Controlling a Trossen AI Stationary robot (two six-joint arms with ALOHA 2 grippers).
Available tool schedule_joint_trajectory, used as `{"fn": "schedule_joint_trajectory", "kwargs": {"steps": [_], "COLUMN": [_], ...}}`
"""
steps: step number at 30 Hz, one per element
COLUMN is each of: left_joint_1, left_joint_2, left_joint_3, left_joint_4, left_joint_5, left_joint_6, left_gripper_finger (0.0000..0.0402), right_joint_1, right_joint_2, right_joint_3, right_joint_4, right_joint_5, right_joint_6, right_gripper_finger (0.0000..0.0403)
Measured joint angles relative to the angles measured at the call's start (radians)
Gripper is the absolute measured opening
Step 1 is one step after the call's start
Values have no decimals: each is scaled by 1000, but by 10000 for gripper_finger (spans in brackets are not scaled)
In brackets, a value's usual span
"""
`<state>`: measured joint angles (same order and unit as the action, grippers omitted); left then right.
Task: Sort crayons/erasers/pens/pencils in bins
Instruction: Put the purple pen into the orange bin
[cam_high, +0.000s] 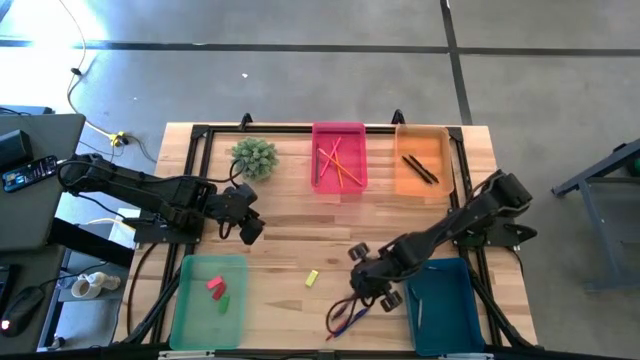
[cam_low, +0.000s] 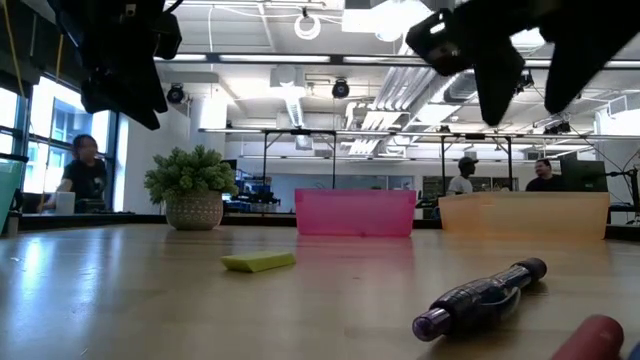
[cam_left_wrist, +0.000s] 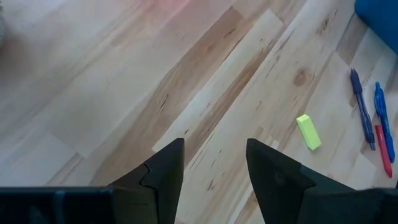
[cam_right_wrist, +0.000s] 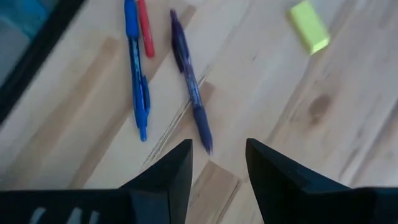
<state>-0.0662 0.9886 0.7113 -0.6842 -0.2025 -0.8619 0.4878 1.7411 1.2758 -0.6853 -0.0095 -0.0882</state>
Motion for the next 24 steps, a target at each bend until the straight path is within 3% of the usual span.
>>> {"fn": "schedule_joint_trajectory", "kwargs": {"steps": [9,24], "left_joint_1": [0,0], "left_joint_2": [0,0], "left_joint_3": [0,0], "left_joint_4": [0,0], "left_joint_5": [-12,-18], "left_joint_6": [0,0], "left_gripper_finger": [161,161], "right_joint_1": [-1,-1], "right_joint_2": [122,201], "right_joint_3": [0,1], "right_joint_4": [10,106], "right_joint_5": [-10,-52], "right_joint_6": [-9,-6], "right_gripper_finger": [142,142]}}
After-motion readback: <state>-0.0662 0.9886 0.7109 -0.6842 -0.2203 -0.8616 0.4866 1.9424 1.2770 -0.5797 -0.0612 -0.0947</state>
